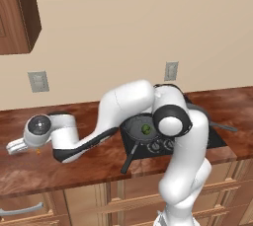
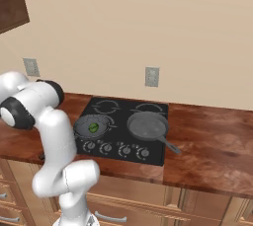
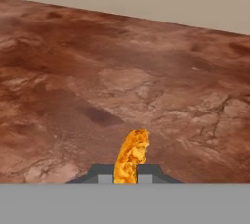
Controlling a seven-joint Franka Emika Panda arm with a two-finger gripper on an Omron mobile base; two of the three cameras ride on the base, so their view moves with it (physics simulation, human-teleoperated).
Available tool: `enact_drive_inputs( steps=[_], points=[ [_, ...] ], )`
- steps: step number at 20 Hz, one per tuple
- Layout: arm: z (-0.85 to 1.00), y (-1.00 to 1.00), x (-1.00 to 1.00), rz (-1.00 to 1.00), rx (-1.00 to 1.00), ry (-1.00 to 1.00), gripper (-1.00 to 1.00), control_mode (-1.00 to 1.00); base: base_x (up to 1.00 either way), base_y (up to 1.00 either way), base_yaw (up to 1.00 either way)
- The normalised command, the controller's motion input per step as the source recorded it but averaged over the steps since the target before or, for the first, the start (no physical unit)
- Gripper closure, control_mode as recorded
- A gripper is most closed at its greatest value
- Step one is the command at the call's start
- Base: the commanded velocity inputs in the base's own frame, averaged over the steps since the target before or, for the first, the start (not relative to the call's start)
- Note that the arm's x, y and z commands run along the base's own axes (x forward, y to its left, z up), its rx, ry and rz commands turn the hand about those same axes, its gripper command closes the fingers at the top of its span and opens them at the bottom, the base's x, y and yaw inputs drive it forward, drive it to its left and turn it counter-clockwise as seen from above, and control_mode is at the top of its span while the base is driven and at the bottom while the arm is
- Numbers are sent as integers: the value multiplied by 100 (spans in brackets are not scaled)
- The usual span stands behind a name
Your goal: Place both pans onto different burners. Then place the avocado and the shrimp on different pans.
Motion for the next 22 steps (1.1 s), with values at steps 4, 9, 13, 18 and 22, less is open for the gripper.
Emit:
enact_drive_inputs(
  steps=[4, 9, 13, 18, 22],
  points=[
    [1, -54, 23, -20, 0, 0, 100, -100, 0, 0, 0],
    [24, -48, 11, -19, 0, 0, 100, -100, 0, 0, 0],
    [38, -40, 0, -17, 0, 0, 100, -100, 0, 0, 0],
    [36, -35, 1, -4, 2, 0, 100, -100, 0, 0, 0],
    [29, -33, 0, 10, 0, 0, 100, -100, 0, 0, 0]
  ],
)
